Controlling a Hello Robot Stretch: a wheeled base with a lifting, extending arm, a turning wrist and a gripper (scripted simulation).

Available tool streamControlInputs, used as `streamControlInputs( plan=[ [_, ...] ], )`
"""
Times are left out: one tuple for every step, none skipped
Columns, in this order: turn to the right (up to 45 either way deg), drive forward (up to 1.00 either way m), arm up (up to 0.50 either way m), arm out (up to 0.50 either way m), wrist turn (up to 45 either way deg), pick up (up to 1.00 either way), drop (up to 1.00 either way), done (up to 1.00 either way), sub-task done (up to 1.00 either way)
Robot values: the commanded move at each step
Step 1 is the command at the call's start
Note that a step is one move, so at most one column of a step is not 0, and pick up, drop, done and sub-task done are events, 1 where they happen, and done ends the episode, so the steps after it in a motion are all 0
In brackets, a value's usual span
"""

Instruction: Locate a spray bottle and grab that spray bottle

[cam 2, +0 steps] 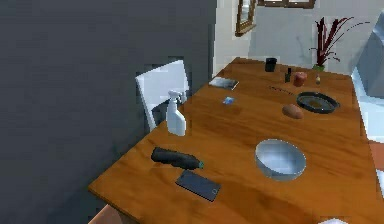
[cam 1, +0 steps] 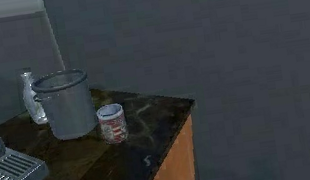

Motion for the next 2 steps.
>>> streamControlInputs(
  plan=[
    [0.0, 0.0, 0.5, 0.0, 0.0, 0.0, 0.0, 0.0, 0.0],
    [0.0, 0.0, 0.36, 0.0, 0.0, 0.0, 0.0, 0.0, 0.0]
  ],
)
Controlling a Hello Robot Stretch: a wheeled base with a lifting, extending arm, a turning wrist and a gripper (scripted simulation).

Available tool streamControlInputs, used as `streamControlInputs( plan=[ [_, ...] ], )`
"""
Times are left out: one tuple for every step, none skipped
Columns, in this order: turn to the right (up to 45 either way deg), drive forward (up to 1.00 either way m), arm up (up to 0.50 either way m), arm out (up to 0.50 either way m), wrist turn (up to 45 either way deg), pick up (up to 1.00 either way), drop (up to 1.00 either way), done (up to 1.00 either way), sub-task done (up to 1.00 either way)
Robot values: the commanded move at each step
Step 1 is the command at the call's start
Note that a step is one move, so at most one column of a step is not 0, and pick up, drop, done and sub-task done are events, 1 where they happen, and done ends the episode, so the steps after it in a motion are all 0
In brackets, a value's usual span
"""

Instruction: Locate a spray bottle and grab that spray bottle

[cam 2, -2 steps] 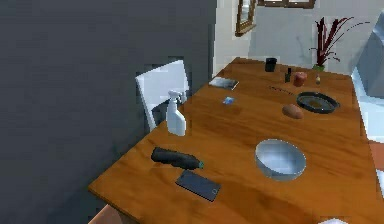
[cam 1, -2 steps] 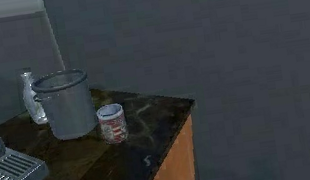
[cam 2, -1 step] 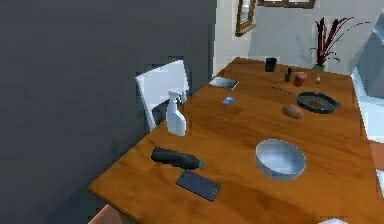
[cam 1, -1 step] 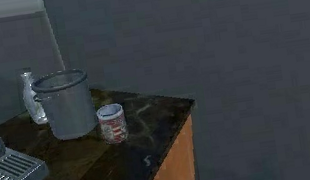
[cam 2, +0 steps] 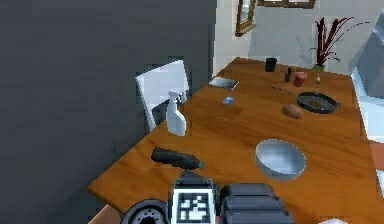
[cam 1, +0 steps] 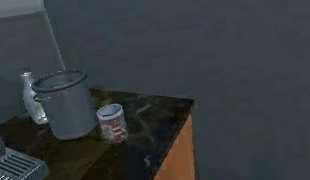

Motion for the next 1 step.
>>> streamControlInputs(
  plan=[
    [0.0, 0.0, 0.0, 0.48, 0.0, 0.0, 0.0, 0.0, 0.0]
  ],
)
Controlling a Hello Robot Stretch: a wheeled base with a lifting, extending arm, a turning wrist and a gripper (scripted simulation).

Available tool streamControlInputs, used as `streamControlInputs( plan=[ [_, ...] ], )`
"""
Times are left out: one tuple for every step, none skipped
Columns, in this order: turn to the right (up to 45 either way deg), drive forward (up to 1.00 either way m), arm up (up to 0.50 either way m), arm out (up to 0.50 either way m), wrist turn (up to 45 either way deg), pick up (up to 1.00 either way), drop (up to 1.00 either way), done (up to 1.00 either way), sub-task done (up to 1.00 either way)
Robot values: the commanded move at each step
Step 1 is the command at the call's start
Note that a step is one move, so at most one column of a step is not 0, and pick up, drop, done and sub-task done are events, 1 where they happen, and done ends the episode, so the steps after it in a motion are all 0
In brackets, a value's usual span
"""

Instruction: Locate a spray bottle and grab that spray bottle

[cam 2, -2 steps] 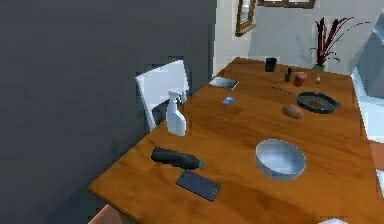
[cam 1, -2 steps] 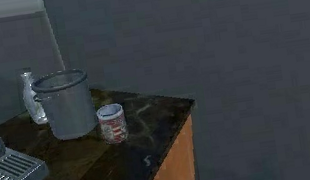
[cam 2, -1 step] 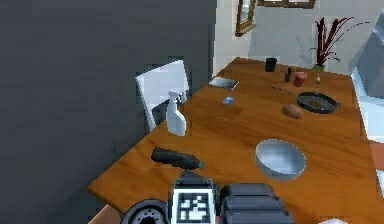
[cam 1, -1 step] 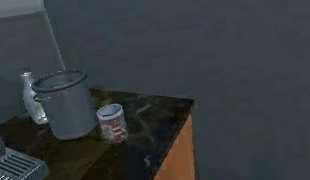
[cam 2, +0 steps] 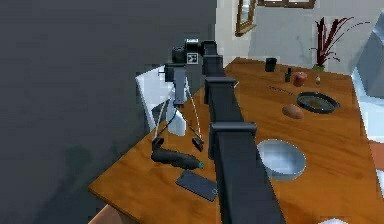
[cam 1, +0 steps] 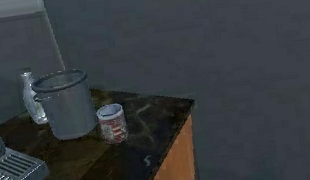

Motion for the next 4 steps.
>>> streamControlInputs(
  plan=[
    [0.0, 0.0, 0.0, 0.0, 45.0, 0.0, 0.0, 0.0, 0.0],
    [0.0, 0.0, 0.0, 0.0, 45.0, 0.0, 0.0, 0.0, 0.0],
    [0.0, 0.0, 0.0, 0.0, 45.0, 0.0, 0.0, 0.0, 0.0],
    [0.0, 0.0, 0.0, 0.0, 42.0, 0.0, 0.0, 0.0, 0.0]
  ],
)
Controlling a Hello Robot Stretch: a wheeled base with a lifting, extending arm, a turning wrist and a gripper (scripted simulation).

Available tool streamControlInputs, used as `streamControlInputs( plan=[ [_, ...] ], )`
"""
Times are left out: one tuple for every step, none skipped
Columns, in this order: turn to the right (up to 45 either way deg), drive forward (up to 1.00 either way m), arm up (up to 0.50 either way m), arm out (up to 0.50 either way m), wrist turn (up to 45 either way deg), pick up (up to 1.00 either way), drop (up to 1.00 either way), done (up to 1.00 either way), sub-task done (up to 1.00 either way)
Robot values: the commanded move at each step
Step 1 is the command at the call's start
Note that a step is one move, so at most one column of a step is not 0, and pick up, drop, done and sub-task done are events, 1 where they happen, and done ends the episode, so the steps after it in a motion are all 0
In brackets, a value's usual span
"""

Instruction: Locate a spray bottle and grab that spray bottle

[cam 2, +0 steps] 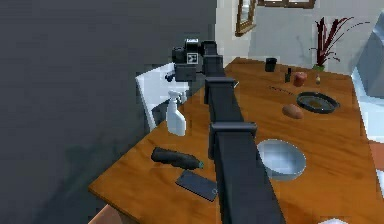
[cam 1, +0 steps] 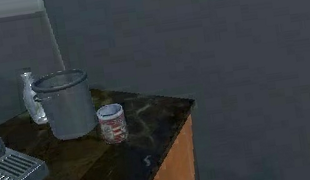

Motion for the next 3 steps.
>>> streamControlInputs(
  plan=[
    [0.0, 0.0, -0.3, 0.0, 0.0, 0.0, 0.0, 0.0, 0.0],
    [0.0, 0.0, 0.0, 0.0, 0.0, 1.0, 0.0, 0.0, 0.0],
    [0.0, 0.0, 0.1, 0.0, 0.0, 0.0, 0.0, 0.0, 0.0]
  ],
)
